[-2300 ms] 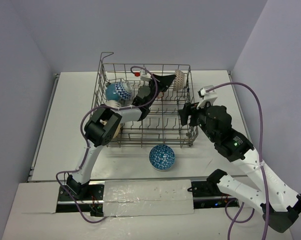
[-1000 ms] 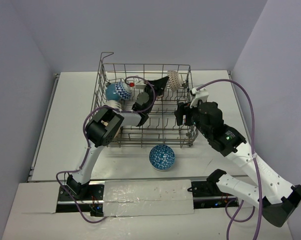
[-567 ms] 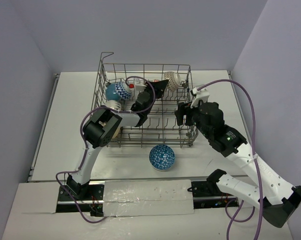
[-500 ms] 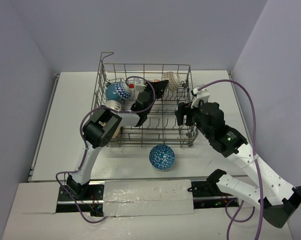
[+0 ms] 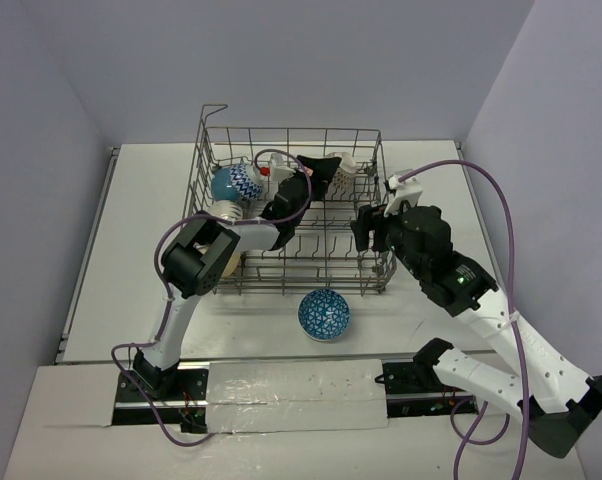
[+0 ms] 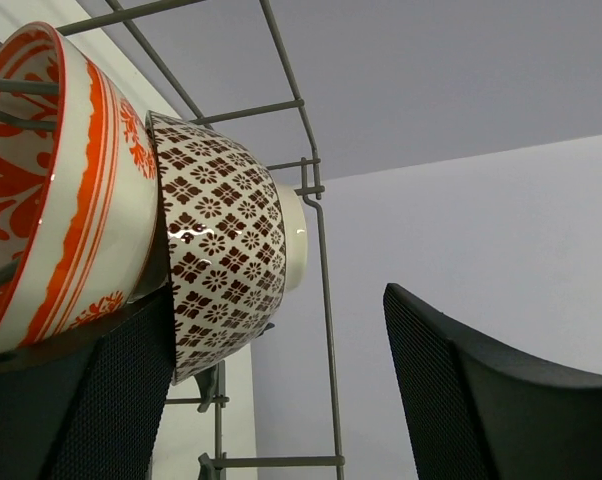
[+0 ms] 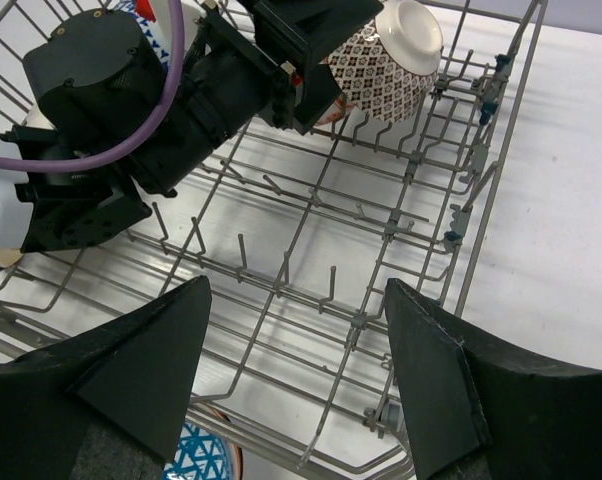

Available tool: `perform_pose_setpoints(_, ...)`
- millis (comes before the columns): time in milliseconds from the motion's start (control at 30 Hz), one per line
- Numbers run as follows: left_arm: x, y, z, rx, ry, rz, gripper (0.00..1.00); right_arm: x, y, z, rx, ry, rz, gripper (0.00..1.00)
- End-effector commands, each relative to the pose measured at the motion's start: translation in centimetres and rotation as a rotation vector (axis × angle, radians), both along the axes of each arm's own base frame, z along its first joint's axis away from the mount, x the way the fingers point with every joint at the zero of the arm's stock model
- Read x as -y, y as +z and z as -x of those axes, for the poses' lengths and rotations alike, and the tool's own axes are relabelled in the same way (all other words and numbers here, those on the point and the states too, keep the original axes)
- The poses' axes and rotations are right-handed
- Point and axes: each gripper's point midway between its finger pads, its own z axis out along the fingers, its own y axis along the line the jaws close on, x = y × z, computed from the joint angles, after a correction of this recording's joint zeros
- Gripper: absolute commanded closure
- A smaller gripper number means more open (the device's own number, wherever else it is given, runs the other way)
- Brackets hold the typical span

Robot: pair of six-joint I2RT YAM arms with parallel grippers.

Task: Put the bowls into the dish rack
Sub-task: Insert the bowl into the dish rack.

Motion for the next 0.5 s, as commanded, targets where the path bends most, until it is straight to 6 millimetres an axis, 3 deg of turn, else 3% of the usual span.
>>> perform_pose_setpoints(0,0.6,4.6,0.7,0.042,-0.03,0.035,0.15,-0.3,1.6,0.1,0.055,0.015,-0.034,0.22)
perform_pose_setpoints(467,1.3,7.3,1.4,0.064,-0.1,-0.075,0.13,0.1,2.3,0.8,0.081,0.015,-0.059,0.22)
